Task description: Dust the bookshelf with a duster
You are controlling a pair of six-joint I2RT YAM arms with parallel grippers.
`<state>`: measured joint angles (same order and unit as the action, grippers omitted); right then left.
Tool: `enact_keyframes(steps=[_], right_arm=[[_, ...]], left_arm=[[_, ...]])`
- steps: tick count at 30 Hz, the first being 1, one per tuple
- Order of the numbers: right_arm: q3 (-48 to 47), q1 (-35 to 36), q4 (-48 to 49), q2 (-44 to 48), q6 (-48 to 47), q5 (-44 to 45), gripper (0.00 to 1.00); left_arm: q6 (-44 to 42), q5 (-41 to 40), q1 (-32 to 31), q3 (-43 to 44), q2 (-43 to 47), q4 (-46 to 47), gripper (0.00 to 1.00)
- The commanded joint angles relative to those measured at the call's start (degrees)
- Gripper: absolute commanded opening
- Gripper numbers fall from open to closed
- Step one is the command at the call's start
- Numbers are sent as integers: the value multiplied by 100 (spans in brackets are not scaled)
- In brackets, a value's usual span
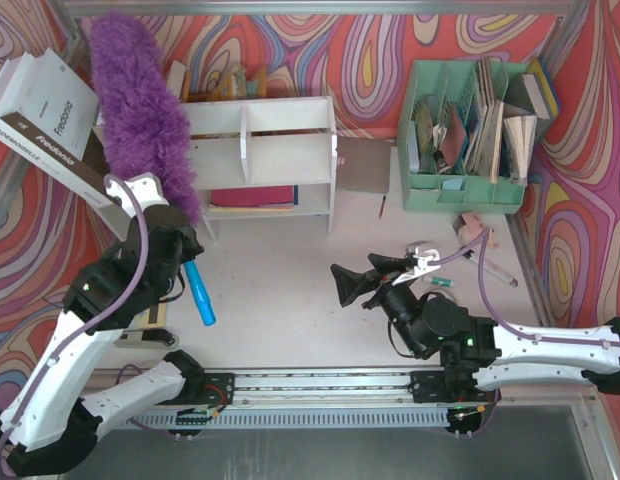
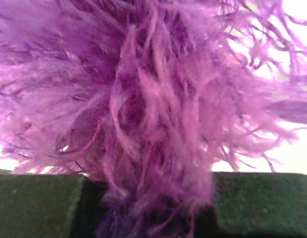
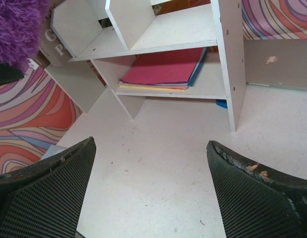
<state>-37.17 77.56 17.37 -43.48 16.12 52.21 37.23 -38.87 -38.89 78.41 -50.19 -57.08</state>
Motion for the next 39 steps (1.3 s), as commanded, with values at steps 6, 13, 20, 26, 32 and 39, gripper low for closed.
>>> enact_keyframes(steps=[6,13,20,26,32,39], right_arm=[[22,-39,-65,116,40,194,89],[-43,-36,-138,36,35,211,98],[-54,-38,-181,-11,103,217,99],[-37,-39,-300,6,202,229,99],[-36,-39,-336,50,234,246,99],[19,-39,-483,197,379,293,99]], left_arm=[[-418,98,40,507,-20,297,0],[-1057,-779,40,1310,108,-196,0],[-772,-1743,40,1582,211,-718,0],[56,-2350,40,1550,445,-1231,0],[152,-2102,40,1336,269,-1191,0],[332,-1285,134,979,73,-793,0]])
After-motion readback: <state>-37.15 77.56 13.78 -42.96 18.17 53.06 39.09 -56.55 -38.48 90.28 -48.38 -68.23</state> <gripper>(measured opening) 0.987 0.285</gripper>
